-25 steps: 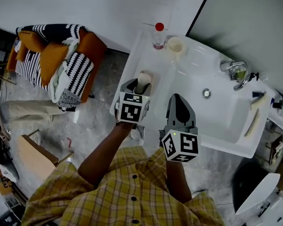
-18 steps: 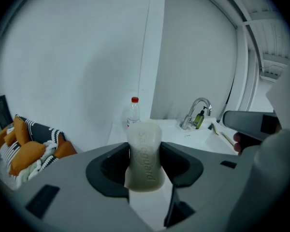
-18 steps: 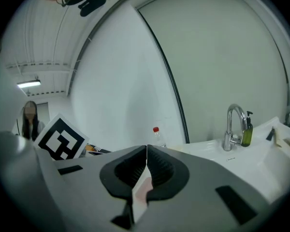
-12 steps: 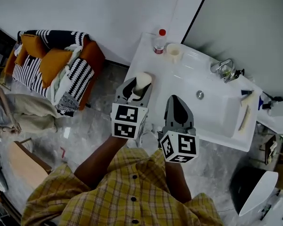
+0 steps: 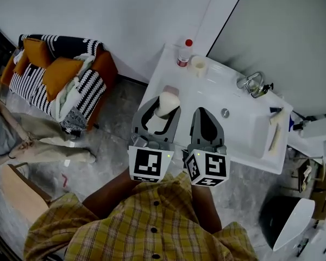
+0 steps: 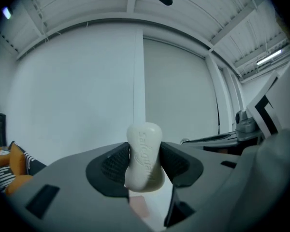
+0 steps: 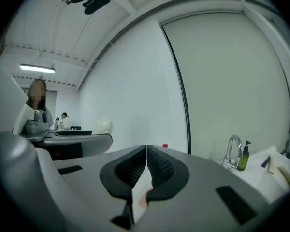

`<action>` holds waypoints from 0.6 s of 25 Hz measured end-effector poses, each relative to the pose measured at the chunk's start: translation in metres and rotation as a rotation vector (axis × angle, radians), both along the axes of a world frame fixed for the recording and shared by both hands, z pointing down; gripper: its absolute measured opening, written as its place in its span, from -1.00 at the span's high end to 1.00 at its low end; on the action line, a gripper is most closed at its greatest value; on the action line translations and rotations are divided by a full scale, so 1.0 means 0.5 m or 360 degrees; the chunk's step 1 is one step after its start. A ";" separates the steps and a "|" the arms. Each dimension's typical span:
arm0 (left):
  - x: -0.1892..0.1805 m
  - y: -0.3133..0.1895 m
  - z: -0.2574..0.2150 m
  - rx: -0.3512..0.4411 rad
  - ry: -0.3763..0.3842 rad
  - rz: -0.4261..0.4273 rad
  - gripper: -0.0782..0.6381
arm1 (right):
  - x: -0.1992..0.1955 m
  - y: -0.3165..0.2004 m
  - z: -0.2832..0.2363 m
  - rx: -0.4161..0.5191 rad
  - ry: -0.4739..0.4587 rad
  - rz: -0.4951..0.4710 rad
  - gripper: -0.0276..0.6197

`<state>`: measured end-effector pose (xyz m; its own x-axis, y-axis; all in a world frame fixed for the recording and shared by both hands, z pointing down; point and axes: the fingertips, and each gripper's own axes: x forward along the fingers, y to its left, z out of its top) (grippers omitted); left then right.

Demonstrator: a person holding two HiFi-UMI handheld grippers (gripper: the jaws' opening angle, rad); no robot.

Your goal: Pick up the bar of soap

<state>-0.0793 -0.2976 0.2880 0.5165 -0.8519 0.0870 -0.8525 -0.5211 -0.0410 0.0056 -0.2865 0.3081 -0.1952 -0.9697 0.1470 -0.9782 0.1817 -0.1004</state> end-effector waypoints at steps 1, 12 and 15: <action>0.000 0.003 -0.002 0.0010 0.0003 0.0004 0.22 | -0.002 0.002 -0.003 0.0007 0.0001 -0.0005 0.85; 0.001 -0.014 -0.018 0.0057 0.0033 -0.0024 0.22 | -0.011 -0.007 -0.027 0.0078 0.0037 -0.0062 0.85; 0.001 -0.019 -0.023 0.0069 0.0038 -0.0028 0.22 | -0.011 -0.011 -0.030 0.0084 0.0041 -0.0064 0.85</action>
<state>-0.0787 -0.3069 0.2765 0.5031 -0.8634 0.0376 -0.8624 -0.5044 -0.0425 0.0000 -0.2922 0.2931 -0.2309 -0.9677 0.1013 -0.9722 0.2252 -0.0645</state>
